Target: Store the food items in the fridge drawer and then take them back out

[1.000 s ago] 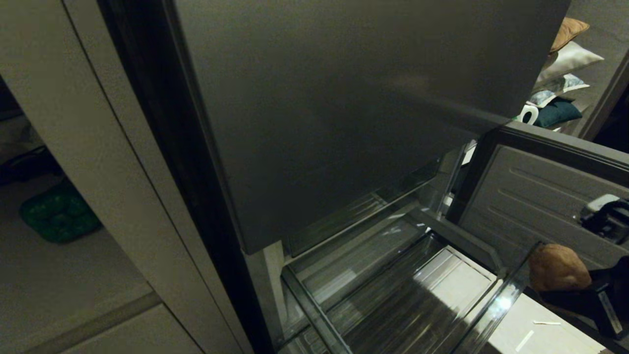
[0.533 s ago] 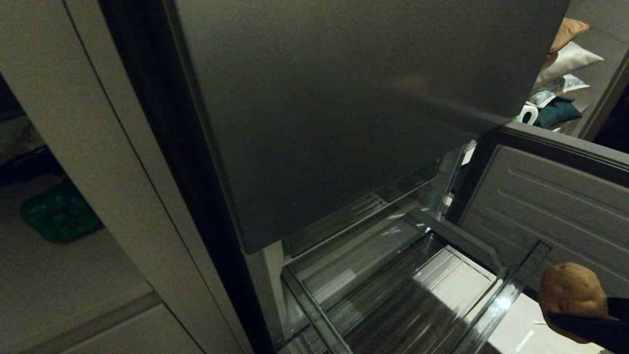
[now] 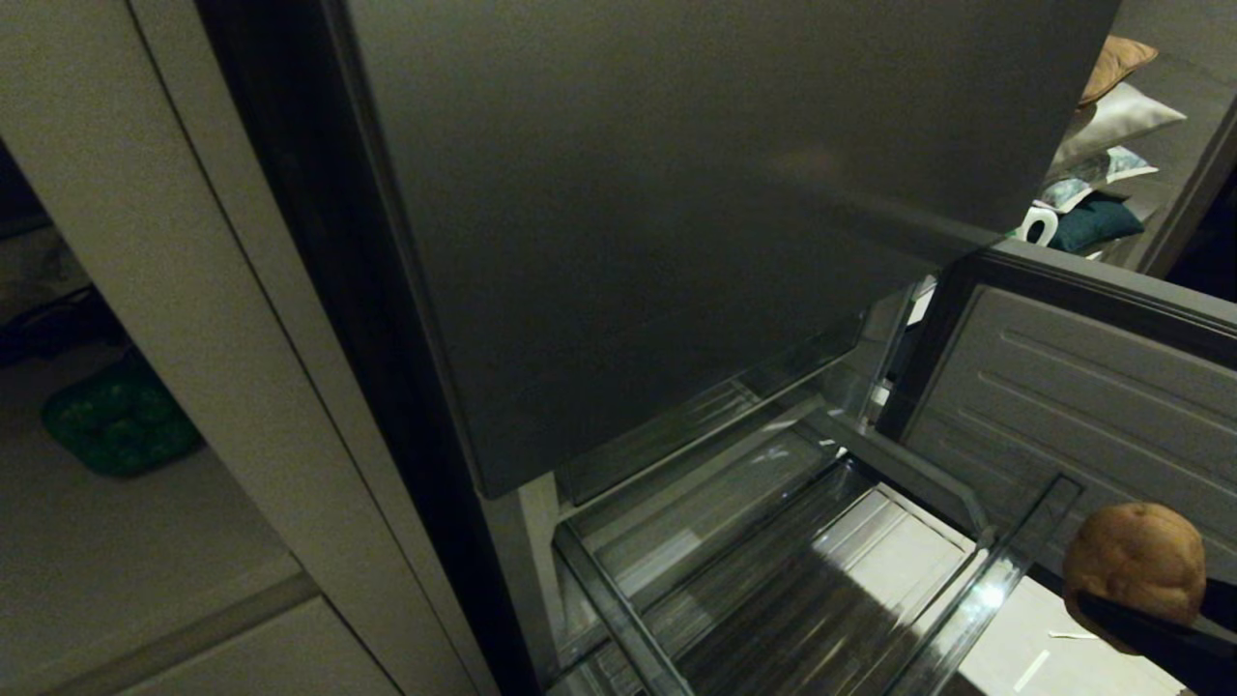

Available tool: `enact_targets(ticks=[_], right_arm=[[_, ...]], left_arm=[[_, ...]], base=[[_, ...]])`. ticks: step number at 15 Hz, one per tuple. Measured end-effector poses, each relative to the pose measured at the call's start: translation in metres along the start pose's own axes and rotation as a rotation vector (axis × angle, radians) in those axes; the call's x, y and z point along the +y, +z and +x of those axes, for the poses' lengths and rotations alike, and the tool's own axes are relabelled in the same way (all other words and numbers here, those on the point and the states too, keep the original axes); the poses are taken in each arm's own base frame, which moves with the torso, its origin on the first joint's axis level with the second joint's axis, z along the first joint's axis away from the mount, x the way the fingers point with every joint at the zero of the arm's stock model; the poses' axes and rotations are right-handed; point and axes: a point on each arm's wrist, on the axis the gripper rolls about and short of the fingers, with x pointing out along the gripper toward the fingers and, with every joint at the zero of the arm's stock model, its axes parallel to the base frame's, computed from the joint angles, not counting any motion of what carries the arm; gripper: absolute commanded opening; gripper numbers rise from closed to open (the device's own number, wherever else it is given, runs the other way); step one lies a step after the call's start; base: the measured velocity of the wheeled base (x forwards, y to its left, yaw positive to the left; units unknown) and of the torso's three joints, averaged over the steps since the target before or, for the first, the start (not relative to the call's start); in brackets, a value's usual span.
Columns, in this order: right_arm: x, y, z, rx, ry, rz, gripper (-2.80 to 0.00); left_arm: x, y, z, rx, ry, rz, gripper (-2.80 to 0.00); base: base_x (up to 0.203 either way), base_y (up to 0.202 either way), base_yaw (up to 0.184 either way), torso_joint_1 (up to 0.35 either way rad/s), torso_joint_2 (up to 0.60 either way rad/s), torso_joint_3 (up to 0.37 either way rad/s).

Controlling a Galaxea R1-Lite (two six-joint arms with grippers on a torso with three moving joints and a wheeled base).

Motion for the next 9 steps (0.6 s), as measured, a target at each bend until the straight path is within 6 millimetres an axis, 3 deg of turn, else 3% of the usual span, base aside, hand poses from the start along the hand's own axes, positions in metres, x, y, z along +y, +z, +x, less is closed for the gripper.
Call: enact_targets(ticks=[9], right_arm=[[-0.001,-0.031,0.001,-0.232,0.008,-0.082,-2.8]], left_arm=[[0.0,0.0,0.0,0.0,0.0,0.0,-2.8]], base=[[0.0,0.0,0.0,0.0,0.0,0.0]])
